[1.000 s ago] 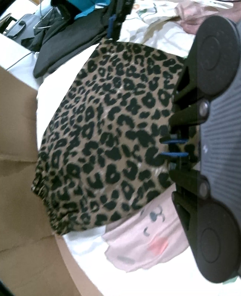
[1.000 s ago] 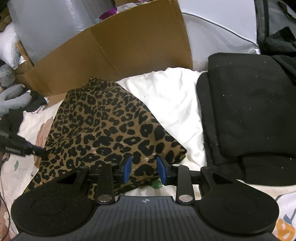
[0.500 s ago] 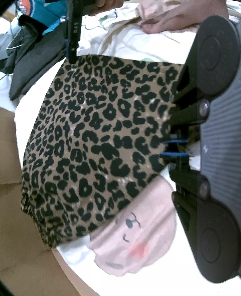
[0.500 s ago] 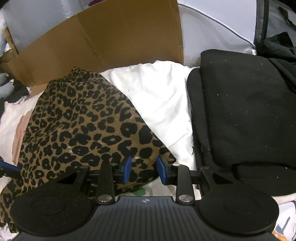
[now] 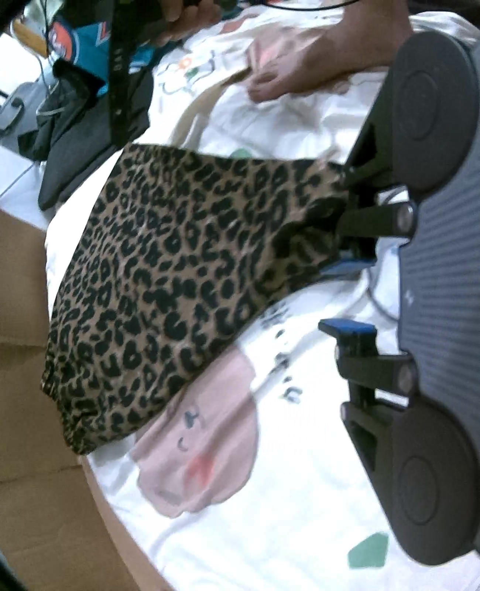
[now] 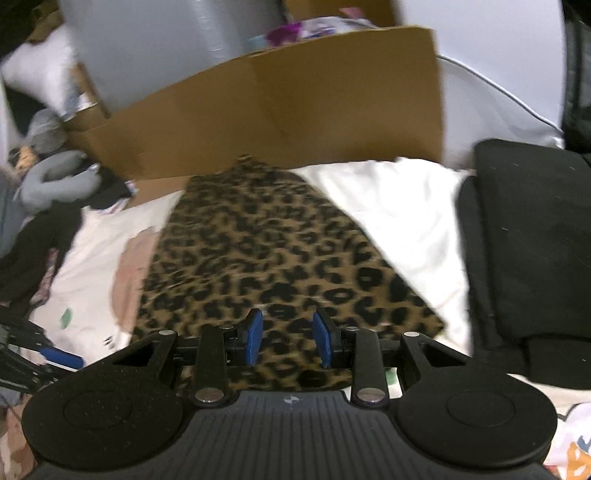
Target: Fold clothes
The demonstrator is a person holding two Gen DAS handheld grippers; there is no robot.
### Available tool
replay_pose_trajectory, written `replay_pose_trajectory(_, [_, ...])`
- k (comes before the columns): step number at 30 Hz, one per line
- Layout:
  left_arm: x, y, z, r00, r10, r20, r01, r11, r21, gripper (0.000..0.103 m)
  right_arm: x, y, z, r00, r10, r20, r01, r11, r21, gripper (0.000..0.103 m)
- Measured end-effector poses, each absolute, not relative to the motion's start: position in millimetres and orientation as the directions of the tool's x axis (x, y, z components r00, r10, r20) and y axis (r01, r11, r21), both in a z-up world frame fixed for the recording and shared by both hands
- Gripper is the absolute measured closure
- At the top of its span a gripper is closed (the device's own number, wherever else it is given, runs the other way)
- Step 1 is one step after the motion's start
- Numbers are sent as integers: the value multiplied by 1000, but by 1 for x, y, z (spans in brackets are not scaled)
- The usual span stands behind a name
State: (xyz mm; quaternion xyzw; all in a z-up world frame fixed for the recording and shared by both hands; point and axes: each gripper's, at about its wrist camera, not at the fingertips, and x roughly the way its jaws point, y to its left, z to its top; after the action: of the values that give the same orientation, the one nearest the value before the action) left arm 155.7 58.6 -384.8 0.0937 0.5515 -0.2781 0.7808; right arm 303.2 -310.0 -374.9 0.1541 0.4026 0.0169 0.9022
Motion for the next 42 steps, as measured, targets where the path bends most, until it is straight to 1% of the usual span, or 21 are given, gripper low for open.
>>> replay_pose_trajectory(2, [149, 58, -392, 256, -330, -909, 532, 833, -153, 73, 303, -298, -374, 660, 178, -730, 61, 956, 287, 66])
replay_pose_trajectory(5, [144, 57, -402, 246, -356, -901, 500, 843, -197, 73, 300, -280, -378, 629, 209, -749, 12, 961, 278, 66])
replay_pose_trajectory(8, [142, 53, -405, 259, -366, -894, 507, 839, -196, 70, 299, -264, -385, 602, 244, -760, -17, 956, 293, 66])
replay_pose_trajectory(10, [144, 50, -408, 259, -370, -892, 507, 838, -201, 70, 298, -257, -391, 589, 258, -766, -24, 953, 302, 66])
replay_pose_trajectory(15, [140, 44, -414, 252, -362, -897, 562, 810, -169, 70, 301, -249, -399, 573, 264, -776, -26, 952, 304, 66])
replay_pose_trajectory(17, [141, 46, -415, 251, -374, -893, 560, 809, -181, 70, 302, -248, -401, 571, 260, -779, -22, 953, 302, 66])
replay_pose_trajectory(21, [144, 47, -423, 263, -358, -896, 554, 816, -163, 70, 307, -250, -408, 567, 250, -785, -10, 955, 296, 66])
replay_pose_trajectory(24, [144, 47, -423, 278, -374, -885, 558, 812, -168, 71, 313, -255, -413, 568, 230, -790, 10, 958, 287, 66])
replay_pose_trajectory(25, [143, 48, -423, 278, -379, -883, 559, 811, -173, 73, 315, -258, -414, 570, 218, -792, 20, 960, 279, 66])
replay_pose_trajectory(28, [143, 53, -424, 272, -397, -877, 553, 810, -195, 91, 319, -268, -419, 575, 175, -799, 62, 965, 255, 66])
replay_pose_trajectory(35, [146, 82, -422, 259, -460, -849, 476, 826, -302, 97, 324, -296, -434, 570, 79, -818, 153, 968, 201, 66])
replay_pose_trajectory(40, [147, 96, -425, 255, -458, -851, 431, 842, -324, 100, 327, -305, -439, 564, 30, -825, 179, 971, 158, 66])
replay_pose_trajectory(42, [146, 102, -425, 251, -448, -858, 411, 852, -325, 103, 327, -308, -441, 561, 14, -828, 187, 972, 143, 66])
